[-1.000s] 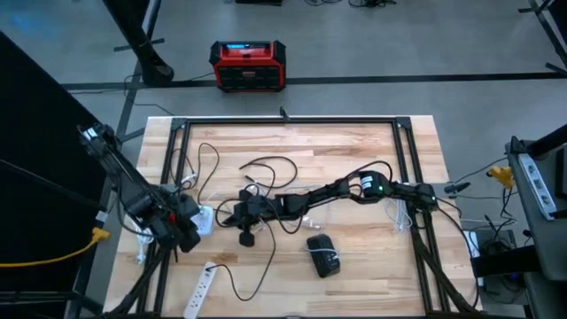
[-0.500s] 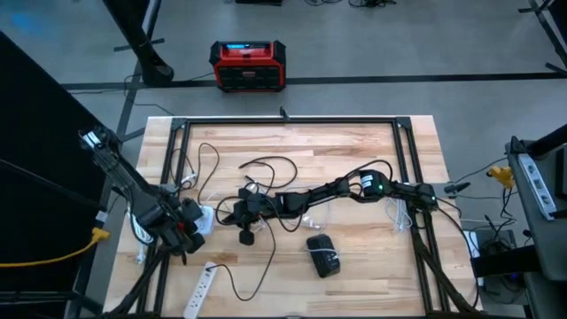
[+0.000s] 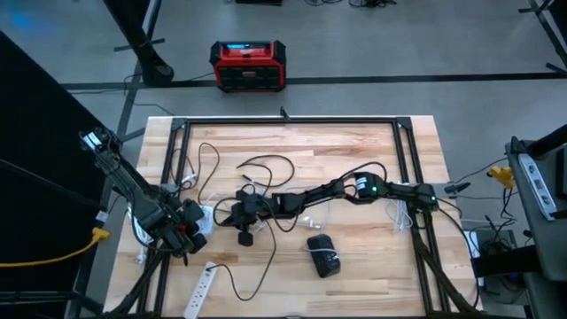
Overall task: Insert USB
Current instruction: Insert the right black charger cable into the top white outlet extension
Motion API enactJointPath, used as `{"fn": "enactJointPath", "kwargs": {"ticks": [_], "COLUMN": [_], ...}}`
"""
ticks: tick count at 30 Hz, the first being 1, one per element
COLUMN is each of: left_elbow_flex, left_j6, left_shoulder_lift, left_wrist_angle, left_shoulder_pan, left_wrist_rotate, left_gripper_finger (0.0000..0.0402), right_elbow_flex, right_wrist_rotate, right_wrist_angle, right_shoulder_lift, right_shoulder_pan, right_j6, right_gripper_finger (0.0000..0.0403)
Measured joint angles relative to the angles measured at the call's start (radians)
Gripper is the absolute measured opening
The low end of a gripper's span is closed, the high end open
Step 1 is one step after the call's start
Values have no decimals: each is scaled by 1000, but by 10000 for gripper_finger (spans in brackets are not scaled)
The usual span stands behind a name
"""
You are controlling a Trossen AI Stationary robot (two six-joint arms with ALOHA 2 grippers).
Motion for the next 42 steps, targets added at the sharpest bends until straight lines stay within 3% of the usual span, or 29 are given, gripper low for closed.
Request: {"fn": "enactJointPath", "kwargs": {"ticks": [4, 42], "left_elbow_flex": [-1, -5], "left_j6": [1, 11], "left_shoulder_lift": [1, 0], "left_wrist_angle": [3, 17], "left_shoulder_pan": [-3, -3], "left_wrist_rotate": [-1, -5], "left_gripper_finger": [27, 27], "right_elbow_flex": [87, 81], "right_wrist_rotate": [78, 59], "right_wrist_angle": [-72, 10], "right_shoulder_lift": [45, 50], "right_shoulder_pan": [0, -1], "right_j6": [-9, -113], "right_gripper_finger": [22, 22]}}
